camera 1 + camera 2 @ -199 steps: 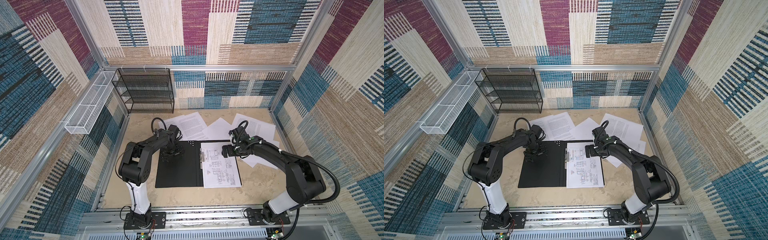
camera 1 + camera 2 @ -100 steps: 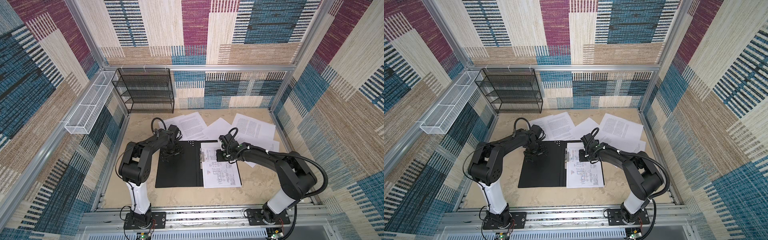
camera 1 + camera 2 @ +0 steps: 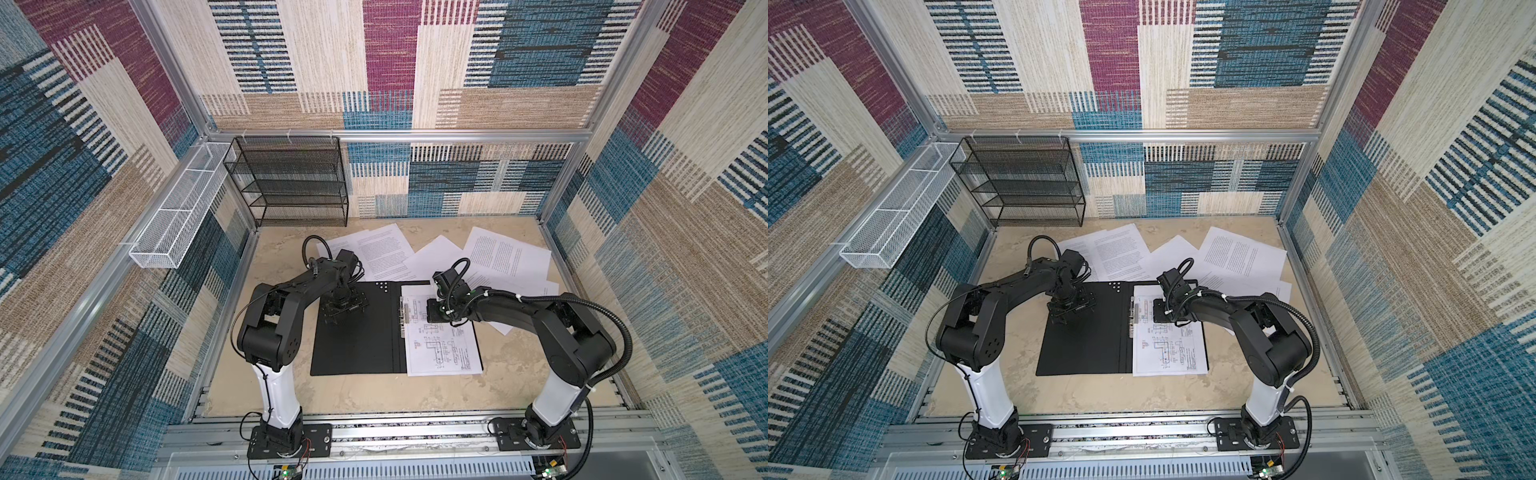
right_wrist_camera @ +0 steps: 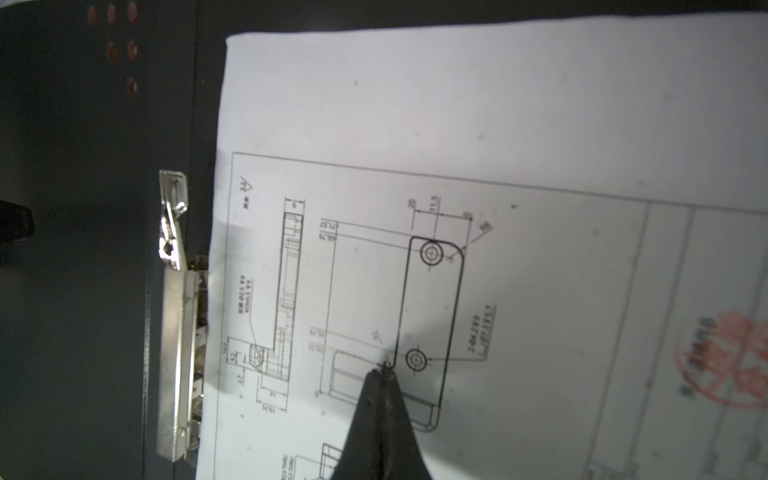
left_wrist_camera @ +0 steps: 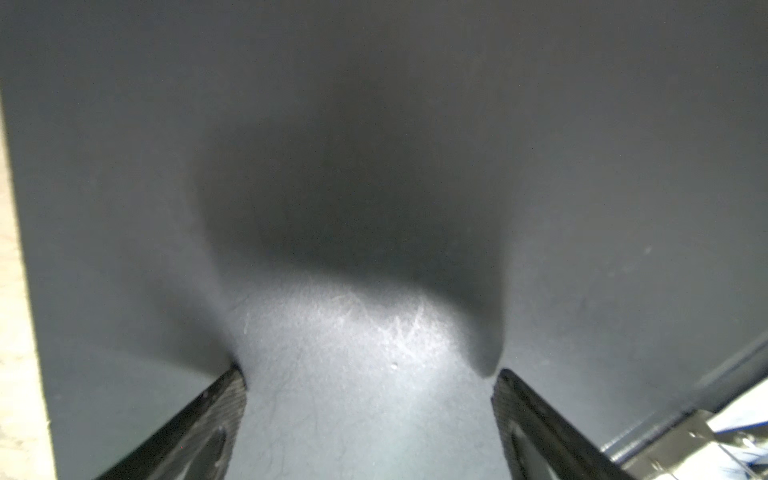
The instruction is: Put the files into the folder
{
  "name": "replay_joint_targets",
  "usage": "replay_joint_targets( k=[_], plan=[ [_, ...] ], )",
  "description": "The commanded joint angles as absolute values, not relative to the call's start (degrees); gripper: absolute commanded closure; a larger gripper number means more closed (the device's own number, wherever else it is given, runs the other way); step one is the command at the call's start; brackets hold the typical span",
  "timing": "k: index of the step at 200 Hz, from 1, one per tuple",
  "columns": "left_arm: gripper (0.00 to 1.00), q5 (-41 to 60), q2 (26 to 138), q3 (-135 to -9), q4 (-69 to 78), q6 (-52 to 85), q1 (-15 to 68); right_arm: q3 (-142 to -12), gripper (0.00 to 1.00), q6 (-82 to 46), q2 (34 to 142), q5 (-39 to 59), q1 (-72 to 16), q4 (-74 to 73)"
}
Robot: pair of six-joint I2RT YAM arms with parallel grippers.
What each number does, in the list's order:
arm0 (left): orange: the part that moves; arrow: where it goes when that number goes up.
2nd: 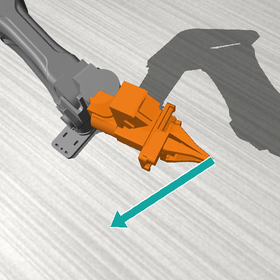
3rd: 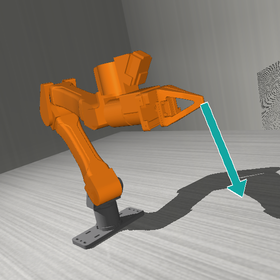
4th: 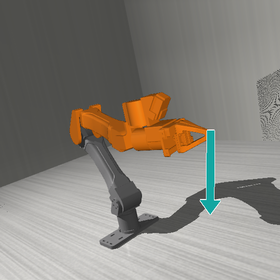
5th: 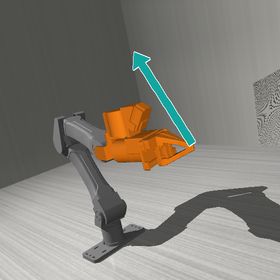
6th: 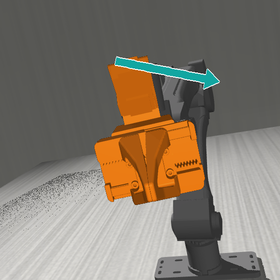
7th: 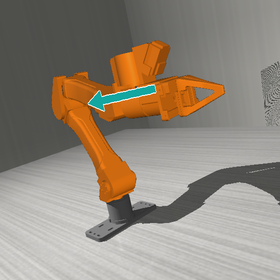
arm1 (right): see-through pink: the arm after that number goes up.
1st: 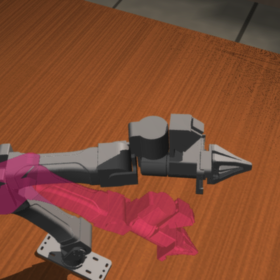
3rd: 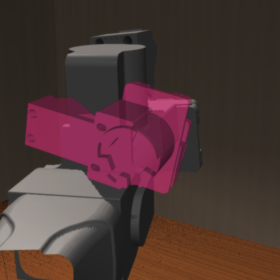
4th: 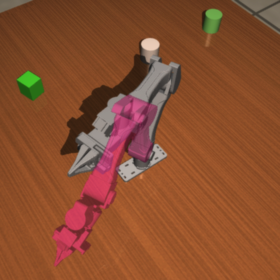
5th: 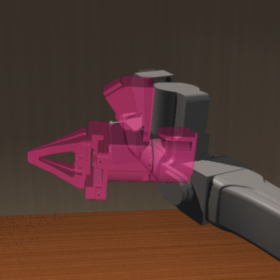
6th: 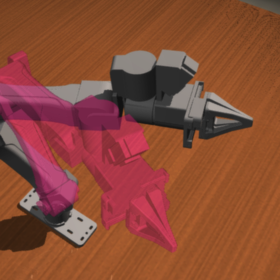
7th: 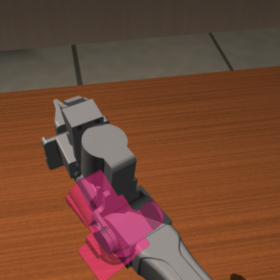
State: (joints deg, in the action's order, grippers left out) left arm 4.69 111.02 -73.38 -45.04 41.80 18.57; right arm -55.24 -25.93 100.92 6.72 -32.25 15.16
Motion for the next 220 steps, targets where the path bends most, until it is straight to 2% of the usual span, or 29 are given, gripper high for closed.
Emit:
replay_joint_targets(
  k=[1, 45, 114, 126, 145, 152, 189, 200, 220],
  plan=[
    [0.04, 7.8, 114.3, -70.8, -42.6, 41.5, 18.3, -55.7, 0.99, -27.5, 101.7, 6.3, -32.3, 14.8],
    [0.04, 7.9, 114.3, -70.7, -42.6, 41.6, 18.3, -56.7, 0.99, -28.6, 102.3, 3.8, -32.0, 16.0],
    [0.04, 8.0, 114.4, -70.7, -42.5, 41.6, 18.2, -57.9, 0.99, -27.9, 104.0, 5.8, -30.1, 14.0],
    [0.05, 8.0, 114.5, -70.8, -42.5, 41.6, 18.2, -57.8, 0.96, -27.4, 102.6, 7.1, -30.7, 13.2],
    [0.05, 7.9, 114.6, -70.7, -42.5, 41.6, 18.3, -57.5, 0.82, -26.7, 96.9, 7.4, -32.1, 14.2],
    [0.05, 7.9, 114.7, -70.8, -42.5, 41.6, 18.2, -57.4, 0.81, -26.4, 95.1, 7.7, -32.4, 15.1],
    [0.05, 8.2, 115.1, -71.3, -42.5, 41.9, 18.3, -52.5, 0.88, -26.4, 86.0, 17.7, -37.2, 22.0],
    [0.05, 8.4, 115.3, -71.3, -42.5, 41.8, 18.3, -50.0, 0.94, -26.3, 84.8, 21.3, -40.5, 23.4],
    [0.05, 8.2, 115.2, -71.1, -42.5, 42.0, 18.3, -46.9, 0.95, -27.0, 83.0, 23.1, -47.4, 24.6]
  ],
)
